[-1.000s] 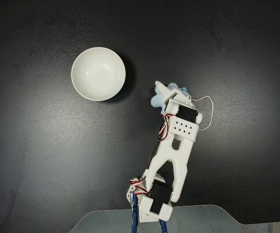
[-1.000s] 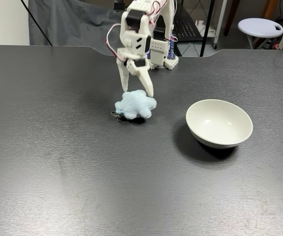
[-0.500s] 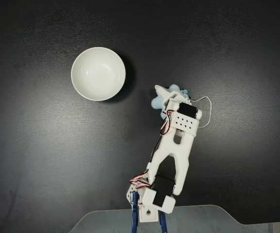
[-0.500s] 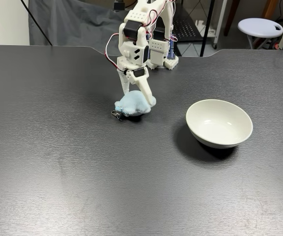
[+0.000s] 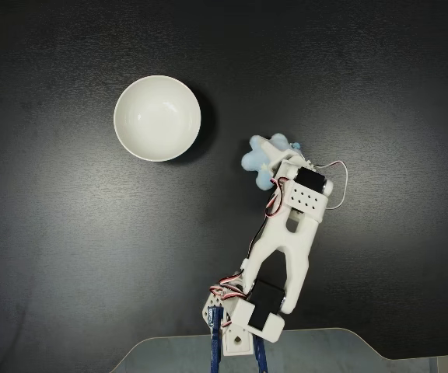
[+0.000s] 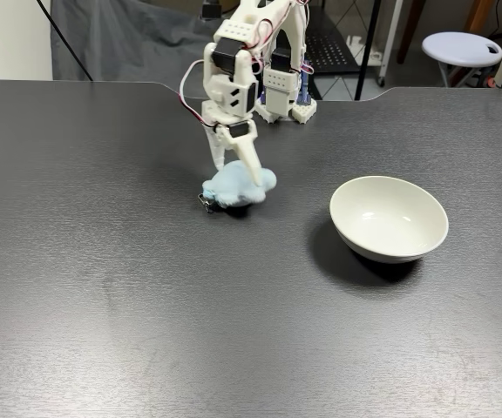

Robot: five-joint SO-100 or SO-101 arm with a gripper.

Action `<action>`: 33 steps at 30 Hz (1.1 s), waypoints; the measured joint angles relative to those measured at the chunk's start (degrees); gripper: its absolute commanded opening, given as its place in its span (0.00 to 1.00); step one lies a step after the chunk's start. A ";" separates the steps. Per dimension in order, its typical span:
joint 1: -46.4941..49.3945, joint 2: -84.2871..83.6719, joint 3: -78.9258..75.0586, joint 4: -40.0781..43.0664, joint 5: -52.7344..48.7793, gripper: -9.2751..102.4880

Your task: Grasp a skyblue doll and put it in the white bowl.

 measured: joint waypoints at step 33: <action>-4.83 -0.62 0.35 -13.62 -0.35 0.61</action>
